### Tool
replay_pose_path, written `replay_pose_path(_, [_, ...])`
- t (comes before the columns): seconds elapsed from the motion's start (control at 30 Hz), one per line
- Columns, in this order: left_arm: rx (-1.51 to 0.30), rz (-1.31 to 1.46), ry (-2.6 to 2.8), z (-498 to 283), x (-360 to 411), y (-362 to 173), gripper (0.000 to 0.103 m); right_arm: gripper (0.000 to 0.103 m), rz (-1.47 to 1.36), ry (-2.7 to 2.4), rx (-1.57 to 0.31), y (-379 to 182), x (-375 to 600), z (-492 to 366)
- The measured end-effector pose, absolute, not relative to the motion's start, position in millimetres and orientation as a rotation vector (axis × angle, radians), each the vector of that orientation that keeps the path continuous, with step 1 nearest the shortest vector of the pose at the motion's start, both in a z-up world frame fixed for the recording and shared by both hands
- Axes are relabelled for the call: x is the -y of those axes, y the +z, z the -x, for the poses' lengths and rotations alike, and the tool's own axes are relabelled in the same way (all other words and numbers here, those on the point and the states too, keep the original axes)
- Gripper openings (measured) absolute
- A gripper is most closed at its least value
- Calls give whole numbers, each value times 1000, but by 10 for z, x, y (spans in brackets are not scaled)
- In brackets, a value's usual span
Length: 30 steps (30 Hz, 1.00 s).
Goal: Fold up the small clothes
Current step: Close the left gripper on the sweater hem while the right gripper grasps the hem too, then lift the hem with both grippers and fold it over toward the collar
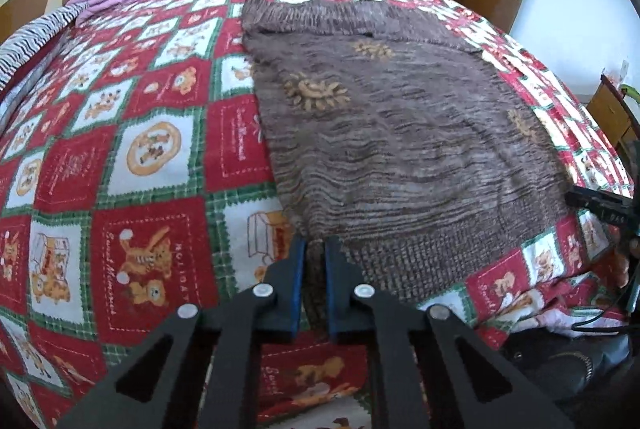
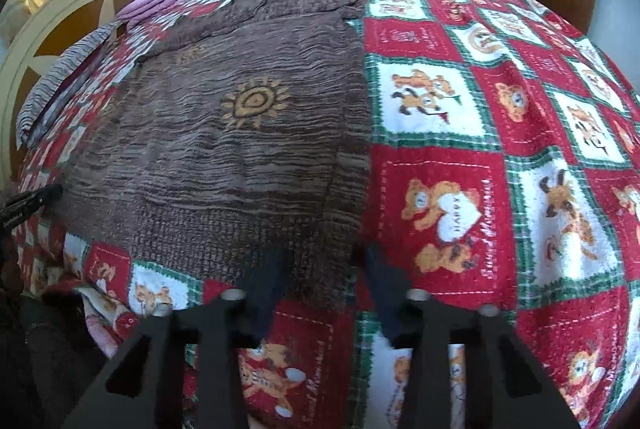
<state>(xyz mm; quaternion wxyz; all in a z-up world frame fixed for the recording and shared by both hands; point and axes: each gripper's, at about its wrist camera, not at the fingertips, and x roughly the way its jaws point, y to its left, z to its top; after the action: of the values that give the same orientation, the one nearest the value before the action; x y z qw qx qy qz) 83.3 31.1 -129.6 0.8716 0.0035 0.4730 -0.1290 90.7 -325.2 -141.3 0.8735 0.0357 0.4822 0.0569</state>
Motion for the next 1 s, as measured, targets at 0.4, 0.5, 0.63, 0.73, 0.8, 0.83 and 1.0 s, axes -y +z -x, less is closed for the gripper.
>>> replay_pose_path(0.4, [-999,-45,-257,-854,-295,-1365,10,18,-205,153,-1040,-1414,3415,-885])
replay_pose_path(0.5, [-1000,-46,-258,-853,-293,-1382,10,29,-188,157,-1041,-1432,3384,-878])
replay_pose_path(0.63, [-999,-47,-258,-842,-286,-1381,10,44,-116,174,-1031,-1439,3235,-858])
replay_pose_path(0.73, [-996,-49,-260,-838,-282,-1387,10,34,-71,156,-1027,-1453,3185,-861])
replay_pose_path(0.8, [-991,-55,-262,-832,-281,-1373,10,12,-44,141,-1017,-1437,3181,-847])
replay_pose_path(0.83, [-985,-54,-262,-832,-295,-1352,10,4,-58,150,-1014,-1417,3213,-848])
replay_pose_path(1.0, [-929,-20,-274,-830,-429,-1101,10,4,-204,225,-946,-1175,3425,-793])
